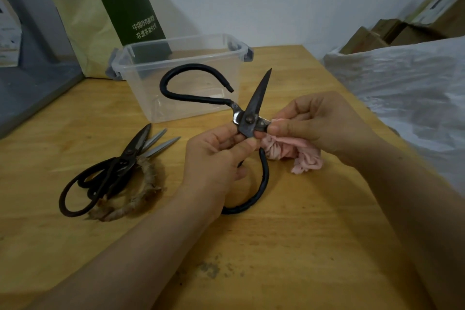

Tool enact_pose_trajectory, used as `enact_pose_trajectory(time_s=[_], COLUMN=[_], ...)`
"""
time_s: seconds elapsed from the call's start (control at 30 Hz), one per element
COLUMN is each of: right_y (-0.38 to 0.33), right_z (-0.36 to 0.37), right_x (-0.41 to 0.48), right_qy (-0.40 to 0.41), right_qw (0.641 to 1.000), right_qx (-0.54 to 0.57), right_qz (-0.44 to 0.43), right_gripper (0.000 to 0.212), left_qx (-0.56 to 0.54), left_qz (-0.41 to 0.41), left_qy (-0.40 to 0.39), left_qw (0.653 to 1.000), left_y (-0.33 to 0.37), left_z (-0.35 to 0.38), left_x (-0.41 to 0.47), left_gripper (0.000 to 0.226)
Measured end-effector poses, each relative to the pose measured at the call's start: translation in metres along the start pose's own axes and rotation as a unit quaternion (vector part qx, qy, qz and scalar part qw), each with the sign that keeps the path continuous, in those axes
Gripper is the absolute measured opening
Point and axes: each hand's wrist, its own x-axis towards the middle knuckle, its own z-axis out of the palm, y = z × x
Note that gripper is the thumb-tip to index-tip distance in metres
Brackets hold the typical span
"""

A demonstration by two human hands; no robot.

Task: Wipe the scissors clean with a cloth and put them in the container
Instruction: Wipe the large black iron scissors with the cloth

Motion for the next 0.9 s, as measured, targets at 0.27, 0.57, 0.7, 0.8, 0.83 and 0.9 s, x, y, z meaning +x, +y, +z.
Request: enact_pose_trajectory(time_s=[0.27, 0.57, 0.7, 0.8, 0.83, 0.9], right_y=[-0.001, 0.000, 0.001, 0.007, 0.008, 0.009], right_z=[-0.001, 0.019, 0.003, -0.005, -0.004, -0.003], right_x=[0.000, 0.005, 0.004, 0.000, 0.000, 0.001], right_qy=[-0.006, 0.037, 0.004, 0.002, 0.002, 0.003], right_qw=[0.999, 0.998, 1.000, 0.999, 0.999, 0.999], right_qx=[-0.025, 0.047, -0.017, -0.037, -0.038, -0.038], right_qz=[0.019, -0.014, -0.004, -0.007, -0.016, -0.028], right_gripper=[0.027, 0.016, 0.020, 0.026, 0.027, 0.029], left_qx=[0.001, 0.003, -0.008, -0.012, -0.012, -0.009], left_qz=[-0.004, 0.005, 0.002, -0.002, -0.002, 0.002], left_qy=[0.000, 0.000, 0.007, 0.009, 0.013, 0.015], left_qw=[1.000, 1.000, 1.000, 1.000, 1.000, 1.000], left_y=[-0.001, -0.003, -0.002, -0.001, -0.001, -0.002], left_z=[-0.001, 0.000, 0.000, 0.001, 0.000, -0.002], left_x=[0.000, 0.002, 0.001, 0.000, 0.000, 0.001], left_gripper=[0.021, 0.019, 0.021, 0.022, 0.021, 0.020])
